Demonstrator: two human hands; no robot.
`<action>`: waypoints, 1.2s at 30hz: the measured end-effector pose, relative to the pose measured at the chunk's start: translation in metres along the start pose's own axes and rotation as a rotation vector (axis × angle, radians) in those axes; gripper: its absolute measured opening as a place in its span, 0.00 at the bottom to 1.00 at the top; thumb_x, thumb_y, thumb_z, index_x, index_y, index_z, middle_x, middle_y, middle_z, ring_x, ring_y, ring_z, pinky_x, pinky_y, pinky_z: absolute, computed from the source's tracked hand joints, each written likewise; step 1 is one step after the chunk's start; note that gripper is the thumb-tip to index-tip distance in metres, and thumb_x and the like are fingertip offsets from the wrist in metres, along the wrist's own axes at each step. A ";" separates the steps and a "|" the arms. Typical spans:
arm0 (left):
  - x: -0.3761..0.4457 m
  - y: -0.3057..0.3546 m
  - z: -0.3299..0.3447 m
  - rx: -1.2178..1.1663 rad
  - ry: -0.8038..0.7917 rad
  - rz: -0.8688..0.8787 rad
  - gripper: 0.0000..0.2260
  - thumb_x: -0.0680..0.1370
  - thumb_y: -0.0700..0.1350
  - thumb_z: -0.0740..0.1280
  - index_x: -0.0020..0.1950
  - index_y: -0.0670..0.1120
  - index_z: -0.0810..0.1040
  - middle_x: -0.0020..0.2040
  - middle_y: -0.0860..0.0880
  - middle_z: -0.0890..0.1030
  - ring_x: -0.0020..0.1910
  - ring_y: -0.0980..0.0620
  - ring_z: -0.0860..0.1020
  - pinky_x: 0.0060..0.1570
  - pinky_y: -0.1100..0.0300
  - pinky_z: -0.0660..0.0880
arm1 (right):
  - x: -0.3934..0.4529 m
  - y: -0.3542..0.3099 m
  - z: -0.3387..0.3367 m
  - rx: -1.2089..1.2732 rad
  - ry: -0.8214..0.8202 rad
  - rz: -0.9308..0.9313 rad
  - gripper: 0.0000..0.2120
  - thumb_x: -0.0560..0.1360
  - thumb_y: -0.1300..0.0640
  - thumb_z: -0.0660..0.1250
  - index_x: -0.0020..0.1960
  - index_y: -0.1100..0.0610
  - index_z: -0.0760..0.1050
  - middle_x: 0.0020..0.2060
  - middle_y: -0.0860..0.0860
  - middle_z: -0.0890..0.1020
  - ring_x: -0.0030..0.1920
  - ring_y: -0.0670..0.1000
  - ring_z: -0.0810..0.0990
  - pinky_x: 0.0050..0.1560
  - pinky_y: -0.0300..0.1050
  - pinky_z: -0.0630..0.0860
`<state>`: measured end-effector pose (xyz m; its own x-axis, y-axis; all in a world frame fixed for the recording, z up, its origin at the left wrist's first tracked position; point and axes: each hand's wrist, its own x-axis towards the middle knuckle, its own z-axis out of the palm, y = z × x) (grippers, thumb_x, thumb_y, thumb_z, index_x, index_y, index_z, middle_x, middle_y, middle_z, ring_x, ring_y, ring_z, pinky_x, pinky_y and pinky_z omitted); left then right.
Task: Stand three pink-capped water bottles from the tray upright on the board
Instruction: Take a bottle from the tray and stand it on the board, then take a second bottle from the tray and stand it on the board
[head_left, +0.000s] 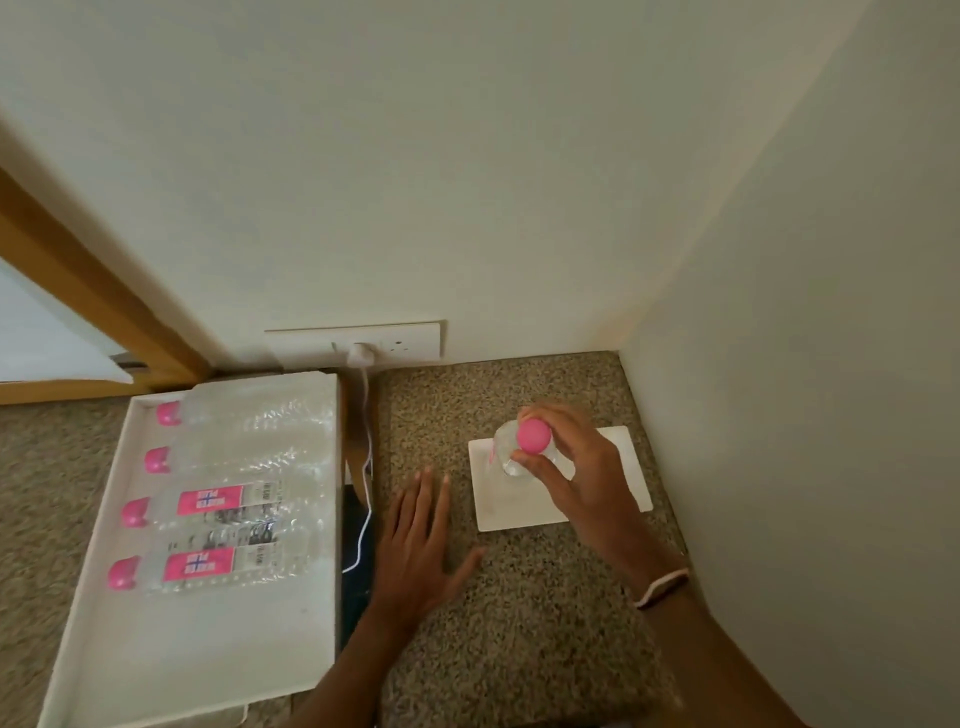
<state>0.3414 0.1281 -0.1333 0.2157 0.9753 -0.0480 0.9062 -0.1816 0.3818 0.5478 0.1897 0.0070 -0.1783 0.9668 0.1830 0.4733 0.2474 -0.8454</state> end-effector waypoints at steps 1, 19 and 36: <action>0.000 -0.001 0.006 -0.005 -0.008 0.001 0.43 0.77 0.70 0.59 0.80 0.42 0.59 0.82 0.39 0.58 0.81 0.40 0.56 0.75 0.36 0.63 | -0.001 0.004 0.001 -0.003 -0.015 0.009 0.20 0.76 0.54 0.72 0.65 0.62 0.76 0.60 0.53 0.79 0.60 0.50 0.78 0.60 0.42 0.77; -0.017 -0.017 -0.088 -0.123 0.245 0.035 0.43 0.77 0.72 0.56 0.81 0.42 0.58 0.81 0.41 0.62 0.82 0.44 0.57 0.79 0.49 0.58 | 0.005 -0.038 0.004 -0.166 0.124 -0.001 0.27 0.74 0.41 0.73 0.65 0.58 0.77 0.59 0.51 0.81 0.59 0.48 0.79 0.62 0.41 0.74; -0.183 -0.283 -0.171 0.090 0.236 -0.201 0.37 0.79 0.70 0.52 0.78 0.45 0.65 0.79 0.41 0.66 0.78 0.40 0.64 0.75 0.35 0.63 | -0.009 -0.164 0.355 -0.613 -0.466 -0.392 0.13 0.73 0.53 0.73 0.56 0.57 0.79 0.50 0.55 0.84 0.55 0.58 0.78 0.55 0.56 0.72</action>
<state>-0.0170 0.0222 -0.0745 -0.0522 0.9931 0.1055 0.9528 0.0179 0.3030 0.1658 0.1173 -0.0339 -0.6982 0.7128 0.0664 0.6618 0.6781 -0.3198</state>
